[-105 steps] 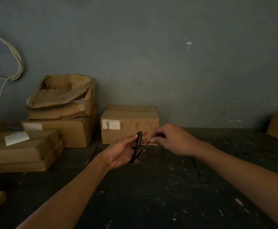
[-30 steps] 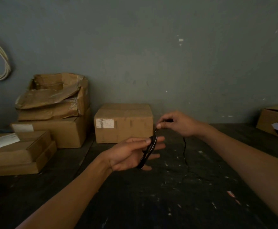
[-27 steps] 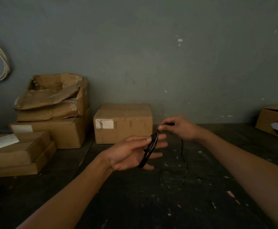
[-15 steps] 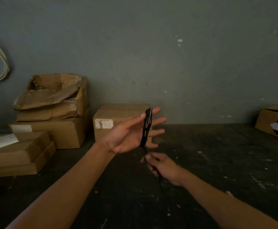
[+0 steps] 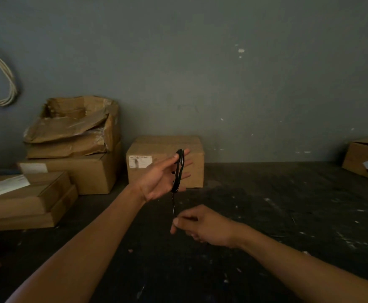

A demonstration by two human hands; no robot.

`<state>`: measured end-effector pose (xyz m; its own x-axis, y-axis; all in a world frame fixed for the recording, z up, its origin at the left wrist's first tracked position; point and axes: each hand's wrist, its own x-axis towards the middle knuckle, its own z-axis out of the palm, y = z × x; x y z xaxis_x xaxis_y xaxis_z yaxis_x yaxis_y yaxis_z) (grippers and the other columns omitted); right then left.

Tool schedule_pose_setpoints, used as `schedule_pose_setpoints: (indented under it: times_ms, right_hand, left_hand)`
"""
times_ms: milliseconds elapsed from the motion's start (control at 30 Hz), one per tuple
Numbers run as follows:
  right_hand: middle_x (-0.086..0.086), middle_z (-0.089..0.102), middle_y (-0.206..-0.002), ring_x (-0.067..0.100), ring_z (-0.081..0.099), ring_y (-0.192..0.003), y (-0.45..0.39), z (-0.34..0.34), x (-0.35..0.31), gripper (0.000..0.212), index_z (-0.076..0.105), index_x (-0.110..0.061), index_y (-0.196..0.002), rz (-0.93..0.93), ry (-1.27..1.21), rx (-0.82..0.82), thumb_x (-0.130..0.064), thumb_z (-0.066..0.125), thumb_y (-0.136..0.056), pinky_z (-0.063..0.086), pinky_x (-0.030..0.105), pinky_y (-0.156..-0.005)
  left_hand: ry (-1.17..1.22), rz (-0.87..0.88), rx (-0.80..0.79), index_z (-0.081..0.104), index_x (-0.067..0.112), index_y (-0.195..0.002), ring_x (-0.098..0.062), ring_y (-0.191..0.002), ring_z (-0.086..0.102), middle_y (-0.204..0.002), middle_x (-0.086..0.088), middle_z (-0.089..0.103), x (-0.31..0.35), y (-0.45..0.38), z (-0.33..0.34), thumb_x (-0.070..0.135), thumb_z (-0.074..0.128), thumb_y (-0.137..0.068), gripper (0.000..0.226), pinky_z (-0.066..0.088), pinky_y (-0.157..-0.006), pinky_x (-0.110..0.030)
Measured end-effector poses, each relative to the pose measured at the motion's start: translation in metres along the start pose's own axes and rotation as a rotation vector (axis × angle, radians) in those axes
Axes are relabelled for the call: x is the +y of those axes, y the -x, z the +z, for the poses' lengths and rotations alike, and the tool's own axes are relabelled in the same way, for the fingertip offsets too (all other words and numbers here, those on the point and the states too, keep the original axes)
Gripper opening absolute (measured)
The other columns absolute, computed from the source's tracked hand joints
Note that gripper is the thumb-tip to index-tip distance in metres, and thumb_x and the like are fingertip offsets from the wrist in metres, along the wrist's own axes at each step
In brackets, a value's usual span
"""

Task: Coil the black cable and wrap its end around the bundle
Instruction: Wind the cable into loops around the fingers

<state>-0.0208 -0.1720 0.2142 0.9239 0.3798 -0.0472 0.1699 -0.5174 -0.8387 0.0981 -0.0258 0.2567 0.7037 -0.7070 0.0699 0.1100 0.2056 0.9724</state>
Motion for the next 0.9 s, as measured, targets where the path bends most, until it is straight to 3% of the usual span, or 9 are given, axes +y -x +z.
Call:
schedule_pose_setpoints:
  times_ms: [67, 167, 300, 400, 467, 500, 600, 733, 900]
  right_hand:
    - [-0.001, 0.051, -0.068, 0.011, 0.048, -0.061, 0.004, -0.012, -0.010, 0.028, 0.070, -0.023, -0.098, -0.016, 0.086, 0.017, -0.039, 0.047, -0.098, 0.041, 0.029, -0.061]
    - [-0.015, 0.063, -0.067, -0.003, 0.052, -0.059, 0.007, -0.034, -0.024, 0.023, 0.069, -0.025, -0.099, -0.024, 0.228, 0.044, -0.036, 0.049, -0.098, 0.041, 0.017, -0.060]
    - [-0.003, 0.069, -0.082, 0.016, 0.061, -0.071, 0.007, -0.061, -0.042, 0.020, 0.071, -0.023, -0.096, -0.025, 0.445, 0.105, -0.036, 0.055, -0.095, 0.048, 0.035, -0.066]
    - [-0.022, 0.066, -0.069, -0.003, 0.053, -0.056, 0.008, -0.080, -0.053, 0.014, 0.065, -0.031, -0.082, -0.037, 0.544, 0.149, -0.031, 0.058, -0.094, 0.041, 0.015, -0.053]
    - [-0.016, 0.064, -0.066, -0.001, 0.051, -0.057, 0.008, -0.094, -0.060, 0.009, 0.067, -0.027, -0.086, -0.032, 0.616, 0.199, -0.030, 0.061, -0.093, 0.039, 0.020, -0.053]
    - [-0.013, 0.063, -0.071, 0.004, 0.054, -0.063, 0.008, -0.100, -0.062, 0.010, 0.070, -0.023, -0.091, -0.035, 0.654, 0.230, -0.031, 0.063, -0.091, 0.040, 0.024, -0.056]
    - [-0.008, 0.063, -0.077, 0.008, 0.057, -0.071, 0.007, -0.113, -0.066, 0.018, 0.072, -0.015, -0.096, -0.058, 0.716, 0.269, -0.031, 0.068, -0.088, 0.040, 0.019, -0.059]
    - [-0.020, 0.056, -0.067, -0.004, 0.050, -0.063, 0.005, -0.122, -0.068, 0.017, 0.073, -0.015, -0.091, -0.106, 0.734, 0.286, -0.030, 0.072, -0.084, 0.033, 0.017, -0.055]
    - [-0.017, 0.058, -0.073, 0.002, 0.053, -0.069, 0.003, -0.136, -0.053, 0.012, 0.071, -0.018, -0.089, -0.129, 0.648, 0.333, -0.029, 0.072, -0.084, 0.038, 0.022, -0.062]
  left_hand:
    - [-0.013, -0.018, 0.018, 0.058, 0.035, -0.130, -0.037, -0.142, 0.029, -0.153, -0.006, 0.038, -0.006, 0.001, -0.004, 0.035, 0.044, -0.094, 0.038, 0.017, -0.112, -0.067]
    - [-0.024, -0.022, 0.034, 0.062, 0.035, -0.126, -0.035, -0.142, 0.029, -0.153, -0.006, 0.038, -0.012, 0.004, -0.003, 0.032, 0.043, -0.097, 0.035, 0.015, -0.115, -0.063]
    - [-0.061, -0.032, 0.038, 0.061, 0.032, -0.128, -0.029, -0.140, 0.032, -0.152, -0.007, 0.039, -0.016, 0.006, 0.004, 0.029, 0.044, -0.098, 0.035, 0.017, -0.117, -0.055]
    - [-0.144, -0.059, 0.016, 0.059, 0.023, -0.132, -0.024, -0.121, 0.050, -0.136, -0.006, 0.056, -0.020, 0.007, 0.011, 0.028, 0.044, -0.099, 0.036, 0.038, -0.103, -0.046]
    - [-0.149, -0.073, 0.010, 0.062, 0.016, -0.127, -0.022, -0.101, 0.053, -0.111, -0.003, 0.066, -0.021, 0.009, 0.017, 0.027, 0.046, -0.098, 0.035, 0.041, -0.089, -0.040]
    - [-0.158, -0.083, 0.001, 0.061, 0.011, -0.126, -0.023, -0.098, 0.050, -0.109, -0.005, 0.063, -0.021, 0.011, 0.020, 0.028, 0.049, -0.095, 0.038, 0.040, -0.086, -0.040]
    - [-0.174, -0.143, -0.034, 0.052, 0.005, -0.134, -0.024, -0.105, 0.047, -0.124, -0.013, 0.045, -0.022, 0.012, 0.026, 0.031, 0.053, -0.089, 0.053, 0.044, -0.083, -0.040]
    - [-0.179, -0.231, -0.148, 0.056, 0.020, -0.133, -0.025, -0.126, 0.043, -0.142, -0.006, 0.048, -0.018, 0.014, 0.034, 0.032, 0.053, -0.088, 0.046, 0.045, -0.090, -0.048]
    - [-0.179, -0.251, -0.254, 0.058, 0.028, -0.131, -0.027, -0.139, 0.037, -0.144, 0.002, 0.048, -0.016, 0.019, 0.040, 0.031, 0.050, -0.092, 0.041, 0.040, -0.099, -0.053]
